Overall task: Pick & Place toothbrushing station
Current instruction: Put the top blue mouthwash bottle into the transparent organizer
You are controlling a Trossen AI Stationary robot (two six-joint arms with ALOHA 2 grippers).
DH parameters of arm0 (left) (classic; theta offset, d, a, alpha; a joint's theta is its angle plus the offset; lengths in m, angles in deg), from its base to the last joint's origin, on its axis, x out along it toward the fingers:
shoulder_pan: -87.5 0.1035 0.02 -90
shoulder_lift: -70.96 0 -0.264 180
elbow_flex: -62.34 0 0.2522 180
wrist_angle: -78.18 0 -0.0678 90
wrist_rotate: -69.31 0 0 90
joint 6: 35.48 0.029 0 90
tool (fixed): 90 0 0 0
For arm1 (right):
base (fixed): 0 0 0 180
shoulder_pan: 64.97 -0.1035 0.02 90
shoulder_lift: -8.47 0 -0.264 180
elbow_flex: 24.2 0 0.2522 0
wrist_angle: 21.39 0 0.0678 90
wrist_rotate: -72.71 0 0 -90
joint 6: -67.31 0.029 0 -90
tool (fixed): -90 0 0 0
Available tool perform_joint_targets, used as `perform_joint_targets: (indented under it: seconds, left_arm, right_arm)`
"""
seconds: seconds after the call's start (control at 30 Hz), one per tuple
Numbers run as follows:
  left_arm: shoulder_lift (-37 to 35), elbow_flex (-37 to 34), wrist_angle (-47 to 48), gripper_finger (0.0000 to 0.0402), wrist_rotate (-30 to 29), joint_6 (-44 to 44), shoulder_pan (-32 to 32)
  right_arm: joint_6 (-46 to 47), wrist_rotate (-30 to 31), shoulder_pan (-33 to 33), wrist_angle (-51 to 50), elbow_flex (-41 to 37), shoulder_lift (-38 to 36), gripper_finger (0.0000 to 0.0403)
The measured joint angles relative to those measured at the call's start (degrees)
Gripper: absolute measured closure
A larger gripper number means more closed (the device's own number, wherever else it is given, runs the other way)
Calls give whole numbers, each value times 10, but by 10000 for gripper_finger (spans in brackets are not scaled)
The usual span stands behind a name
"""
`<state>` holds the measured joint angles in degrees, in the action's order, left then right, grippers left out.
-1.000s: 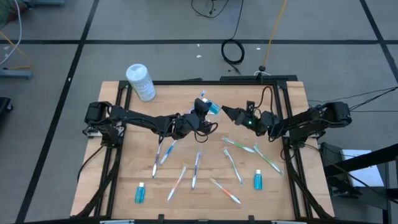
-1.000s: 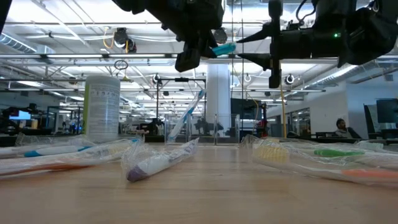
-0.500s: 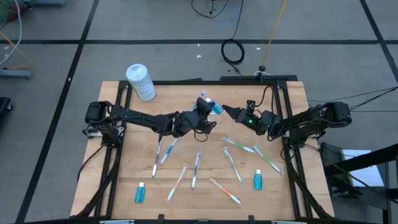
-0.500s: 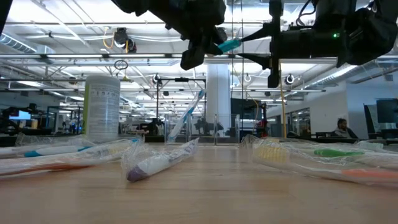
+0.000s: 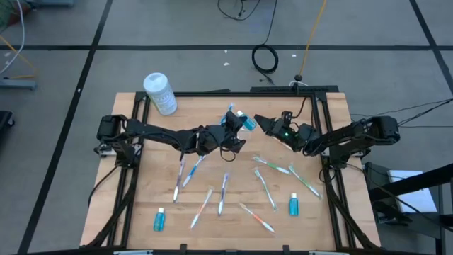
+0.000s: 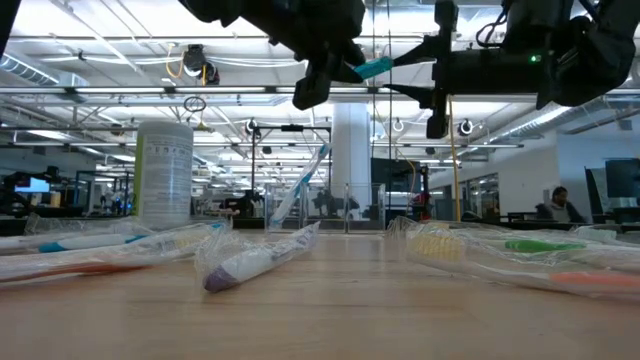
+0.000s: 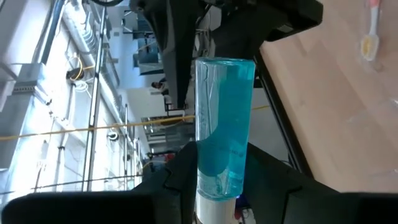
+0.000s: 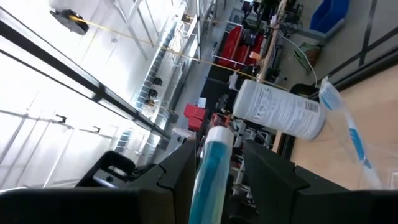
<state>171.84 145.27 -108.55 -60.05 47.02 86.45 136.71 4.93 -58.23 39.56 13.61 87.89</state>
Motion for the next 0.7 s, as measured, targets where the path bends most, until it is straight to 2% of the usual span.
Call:
perform_joint_targets:
  seconds: [0.33,0.7]
  left_arm:
    - [0,0,-7,289,63,6,31]
    - [4,0,-25,289,89,53,37]
  right_arm:
    - [-17,-30,1,-1,0,0,273]
    - [-25,-29,3,-8,0,-1,273]
